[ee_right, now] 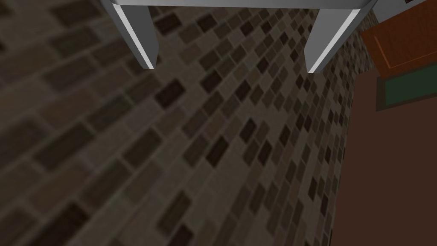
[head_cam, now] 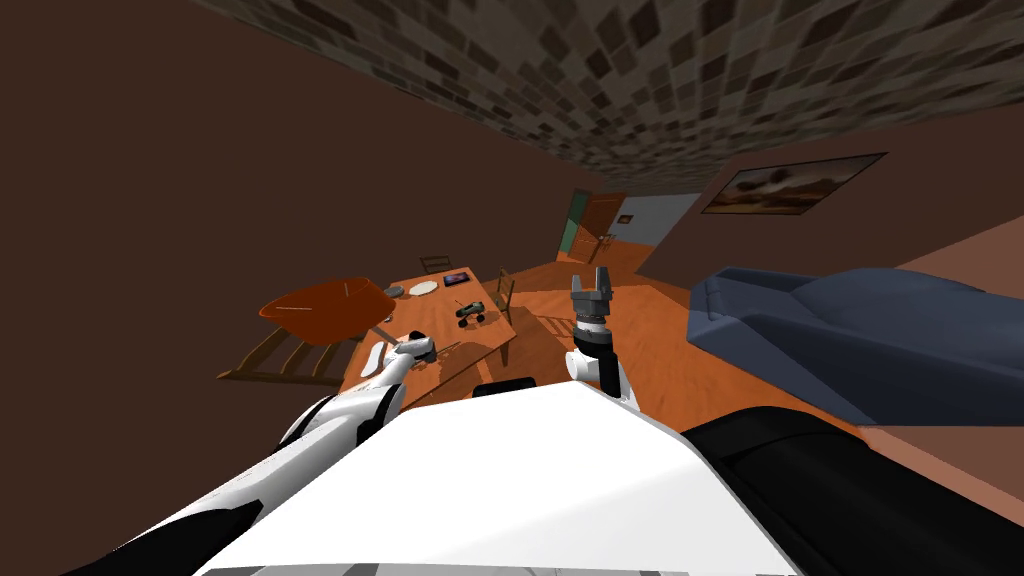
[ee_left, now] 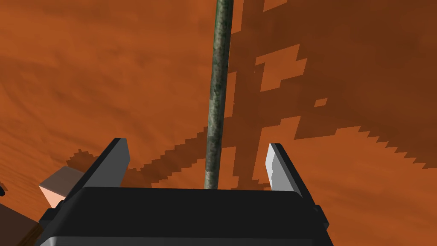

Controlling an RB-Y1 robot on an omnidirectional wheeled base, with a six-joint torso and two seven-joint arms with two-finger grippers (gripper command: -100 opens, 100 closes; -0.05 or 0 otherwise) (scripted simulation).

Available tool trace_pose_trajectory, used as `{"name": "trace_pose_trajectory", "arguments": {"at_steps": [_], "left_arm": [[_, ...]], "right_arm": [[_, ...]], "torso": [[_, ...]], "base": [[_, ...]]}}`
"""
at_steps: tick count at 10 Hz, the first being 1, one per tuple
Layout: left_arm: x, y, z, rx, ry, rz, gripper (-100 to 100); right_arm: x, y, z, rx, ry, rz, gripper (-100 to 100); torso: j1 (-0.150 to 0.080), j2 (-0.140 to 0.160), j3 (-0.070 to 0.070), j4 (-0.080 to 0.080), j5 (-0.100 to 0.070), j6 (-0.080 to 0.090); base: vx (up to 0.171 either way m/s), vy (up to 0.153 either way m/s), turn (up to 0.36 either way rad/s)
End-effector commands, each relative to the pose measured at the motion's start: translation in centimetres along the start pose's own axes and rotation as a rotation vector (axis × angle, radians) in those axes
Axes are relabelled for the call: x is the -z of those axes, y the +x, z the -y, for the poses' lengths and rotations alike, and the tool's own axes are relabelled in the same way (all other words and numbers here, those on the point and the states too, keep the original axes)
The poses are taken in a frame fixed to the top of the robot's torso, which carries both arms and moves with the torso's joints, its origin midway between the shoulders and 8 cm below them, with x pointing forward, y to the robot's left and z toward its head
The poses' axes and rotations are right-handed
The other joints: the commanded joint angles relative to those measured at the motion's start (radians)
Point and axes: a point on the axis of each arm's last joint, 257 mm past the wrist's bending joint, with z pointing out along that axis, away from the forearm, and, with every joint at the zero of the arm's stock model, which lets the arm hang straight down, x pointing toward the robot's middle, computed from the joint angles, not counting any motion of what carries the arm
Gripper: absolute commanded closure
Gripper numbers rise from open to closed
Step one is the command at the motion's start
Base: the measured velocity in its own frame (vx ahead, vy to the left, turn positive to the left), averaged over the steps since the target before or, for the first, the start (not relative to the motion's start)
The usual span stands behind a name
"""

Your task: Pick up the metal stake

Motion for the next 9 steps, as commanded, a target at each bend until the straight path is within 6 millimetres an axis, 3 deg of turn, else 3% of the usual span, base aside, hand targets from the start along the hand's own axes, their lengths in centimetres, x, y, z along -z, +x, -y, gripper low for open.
{"name": "trace_pose_trajectory", "arguments": {"at_steps": [1, 3, 9], "left_arm": [[-0.1, 1.0, -0.1, -0.014, 0.003, -0.006, -100], [0.0, 2.6, 0.1, -0.004, 0.007, -0.026, -100], [-0.3, 4.7, -0.9, -0.103, 0.002, -0.018, -100]], "right_arm": [[0.0, 0.0, 0.0, 0.0, 0.0, 0.0, 0], [0.0, 0.0, 0.0, 0.0, 0.0, 0.0, 0], [0.0, 0.0, 0.0, 0.0, 0.0, 0.0, 0]], "torso": [[0.0, 0.0, 0.0, 0.0, 0.0, 0.0], [-0.001, 0.0, 0.0, 0.0, 0.0, 0.001], [0.0, 0.0, 0.0, 0.0, 0.0, 0.001]], "base": [[0.027, 0.013, 0.13], [0.021, 0.013, 0.096], [0.018, 0.01, 0.074]]}}
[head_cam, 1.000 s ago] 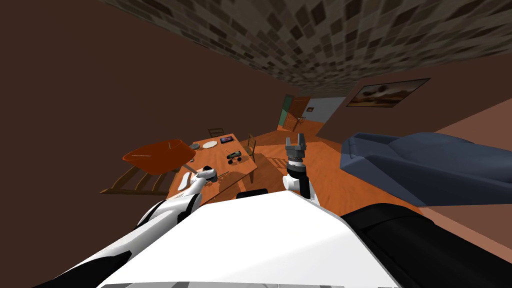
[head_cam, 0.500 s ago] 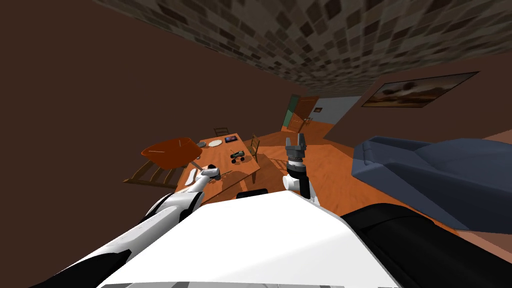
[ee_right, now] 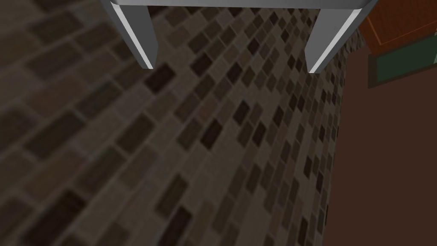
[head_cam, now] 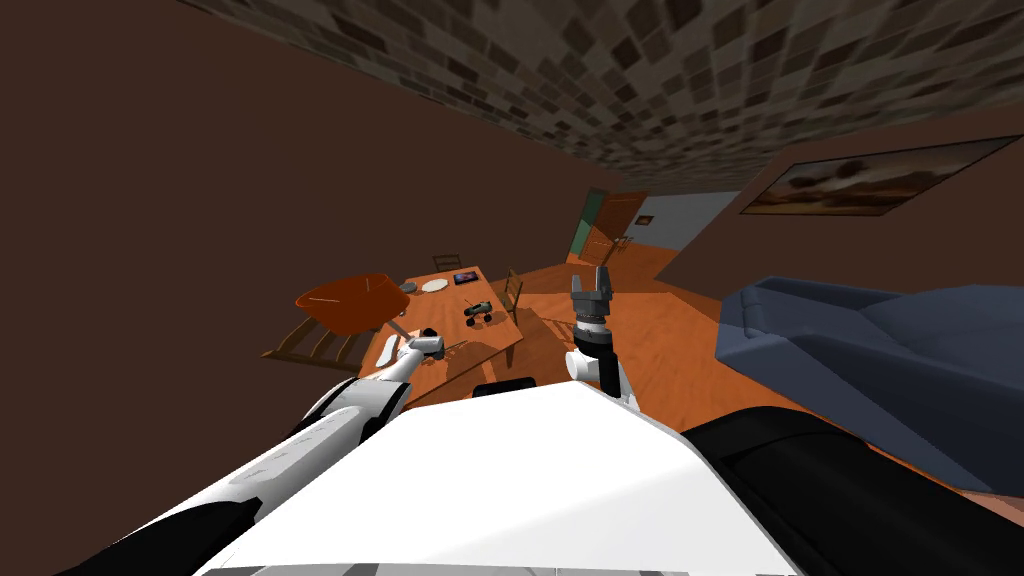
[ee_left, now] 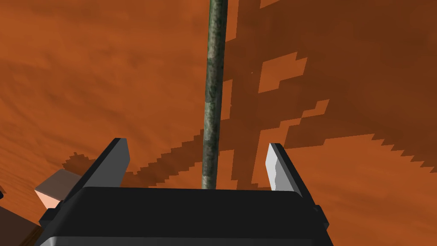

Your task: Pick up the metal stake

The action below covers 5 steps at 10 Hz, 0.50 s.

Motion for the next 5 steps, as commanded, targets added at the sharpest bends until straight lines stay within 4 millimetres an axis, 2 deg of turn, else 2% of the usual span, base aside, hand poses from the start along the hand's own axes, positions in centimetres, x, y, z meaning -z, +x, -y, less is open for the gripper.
{"name": "trace_pose_trajectory", "arguments": {"at_steps": [1, 2, 4, 5], "left_arm": [[0.1, 1.2, 0.4, 0.024, 0.007, -0.017, -100], [0.0, 1.3, 0.1, -0.006, 0.004, -0.01, -100], [-0.1, 1.5, -0.4, -0.049, 0.0, 0.001, -100], [0.0, 2.4, 0.2, -0.013, 0.008, -0.014, -100]], "right_arm": [[0.0, 0.0, 0.0, 0.0, 0.0, 0.0, 0], [0.0, 0.0, 0.0, 0.0, 0.0, 0.0, 0], [0.0, 0.0, 0.0, 0.0, 0.0, 0.0, 0], [0.0, 0.0, 0.0, 0.0, 0.0, 0.0, 0]], "torso": [[0.0, 0.0, 0.0, 0.0, 0.0, 0.0], [0.001, -0.001, 0.0, 0.0, 0.0, -0.001], [0.0, 0.0, 0.0, 0.0, 0.0, 0.0], [0.0, 0.001, 0.001, 0.0, 0.0, 0.0]], "base": [[0.027, 0.021, 0.175], [0.029, 0.018, 0.143], [0.009, 0.004, -0.004], [0.023, 0.014, 0.219]]}}
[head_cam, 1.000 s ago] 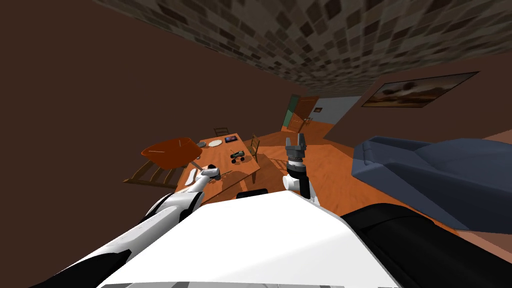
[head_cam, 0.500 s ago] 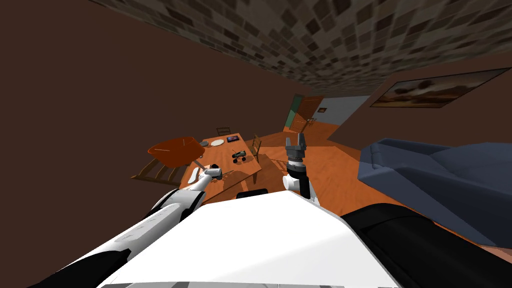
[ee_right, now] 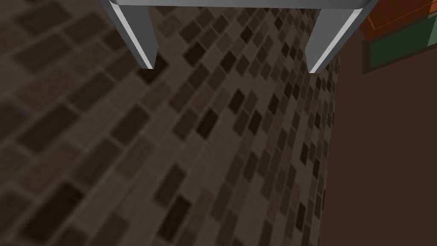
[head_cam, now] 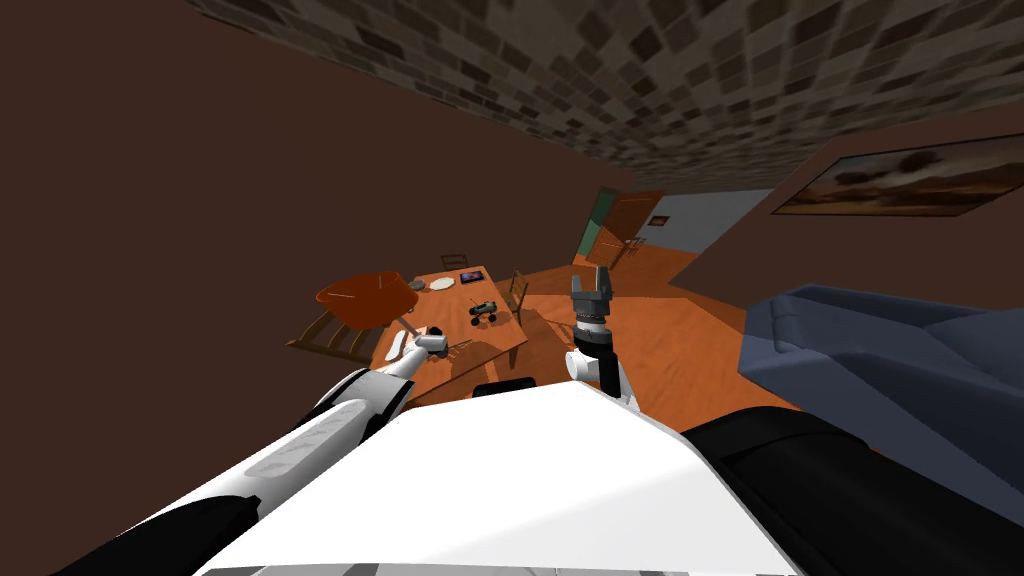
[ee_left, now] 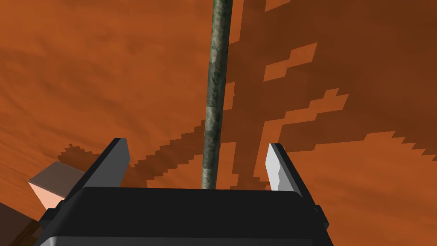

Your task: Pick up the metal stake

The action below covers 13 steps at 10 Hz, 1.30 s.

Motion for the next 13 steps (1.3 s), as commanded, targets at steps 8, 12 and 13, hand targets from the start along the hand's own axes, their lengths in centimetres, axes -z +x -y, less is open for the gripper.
{"name": "trace_pose_trajectory", "arguments": {"at_steps": [8, 12, 13], "left_arm": [[-0.08, 1.24, -0.45, -0.06, 0.004, 0.012, 100], [-0.08, 1.25, -0.45, -0.061, 0.004, 0.012, 100], [-0.08, 1.25, -0.45, -0.061, 0.004, 0.012, 0]], "right_arm": [[0.0, 0.01, 0.0, 0.0, 0.0, 0.0, 0], [0.0, 0.01, 0.0, 0.0, 0.0, 0.0, 0], [0.0, 0.01, 0.0, 0.0, 0.0, 0.0, 0]], "torso": [[0.0, 0.001, 0.0, -0.001, 0.001, 0.001], [0.001, 0.0, -0.001, -0.001, 0.001, 0.001], [0.001, 0.0, -0.001, -0.001, 0.001, 0.001]], "base": [[0.016, 0.007, 0.054], [0.0, 0.0, 0.0], [0.0, 0.0, 0.0]]}}
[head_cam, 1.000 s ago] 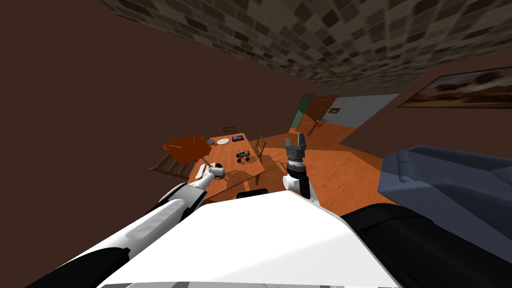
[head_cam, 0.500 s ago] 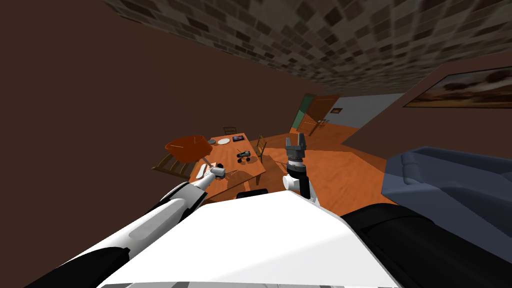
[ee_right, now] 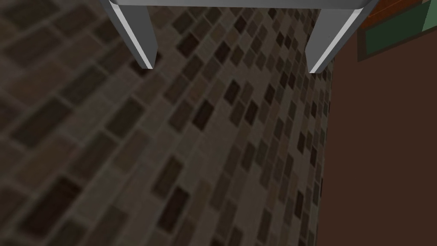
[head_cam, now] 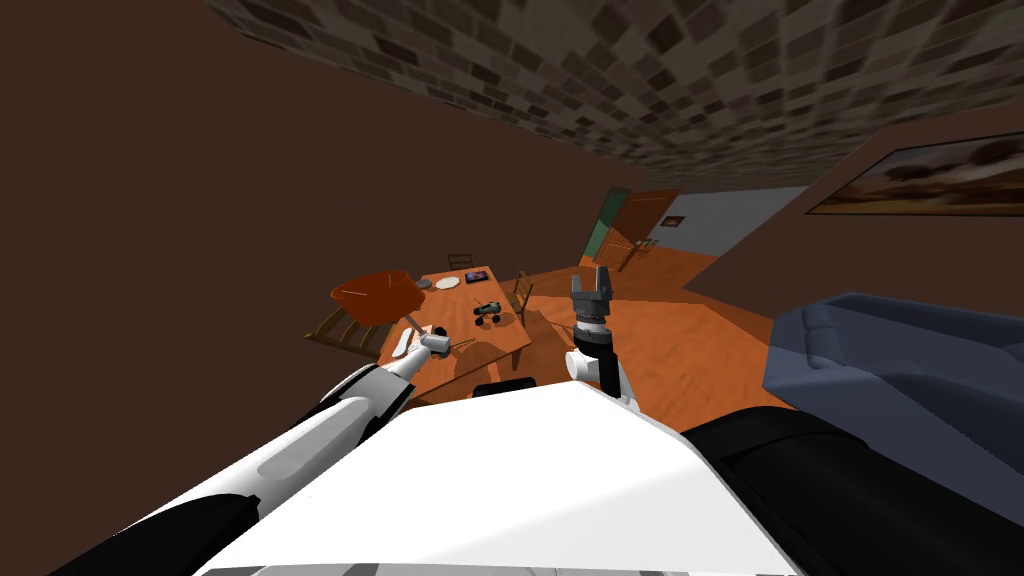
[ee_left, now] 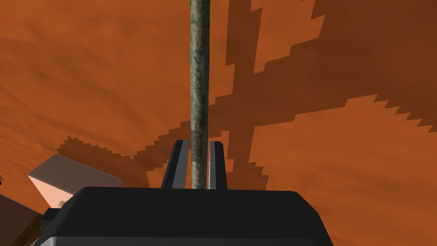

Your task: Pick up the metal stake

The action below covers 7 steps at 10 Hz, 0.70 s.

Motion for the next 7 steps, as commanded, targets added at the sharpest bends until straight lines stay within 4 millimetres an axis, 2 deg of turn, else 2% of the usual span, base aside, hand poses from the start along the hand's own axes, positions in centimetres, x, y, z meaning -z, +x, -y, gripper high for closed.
{"name": "trace_pose_trajectory", "arguments": {"at_steps": [1, 3, 4, 6, 7], "left_arm": [[-0.2, -0.7, -0.6, -0.024, -0.01, 0.008, 100], [-0.1, -0.8, -0.2, 0.016, -0.006, -0.002, 100], [-0.2, -1.5, -0.8, -0.019, -0.014, 0.011, 100], [0.0, -1.8, -0.1, 0.038, -0.008, -0.003, 100], [-0.1, -2.7, -0.8, -0.003, -0.017, 0.015, 100]], "right_arm": [[0.0, 0.0, 0.0, 0.0, 0.0, 0.0, 0], [0.0, 0.0, 0.0, 0.0, 0.0, 0.0, 0], [0.0, 0.0, 0.0, 0.0, 0.0, 0.0, 0], [0.0, 0.0, 0.0, 0.0, 0.0, 0.0, 0], [0.0, 0.0, 0.0, 0.0, 0.0, 0.0, 0]], "torso": [[0.0, 0.0, 0.0, 0.0, 0.0, 0.0], [-0.001, 0.0, -0.001, -0.001, 0.003, 0.003], [-0.001, -0.001, -0.001, -0.001, 0.002, 0.003], [-0.002, -0.001, -0.001, -0.001, 0.002, 0.003], [-0.001, -0.001, -0.001, -0.001, 0.002, 0.003]], "base": [[-0.03, -0.006, -0.21], [-0.029, -0.013, -0.066], [-0.028, -0.019, -0.207], [-0.022, -0.012, -0.058], [-0.025, -0.016, -0.204]]}}
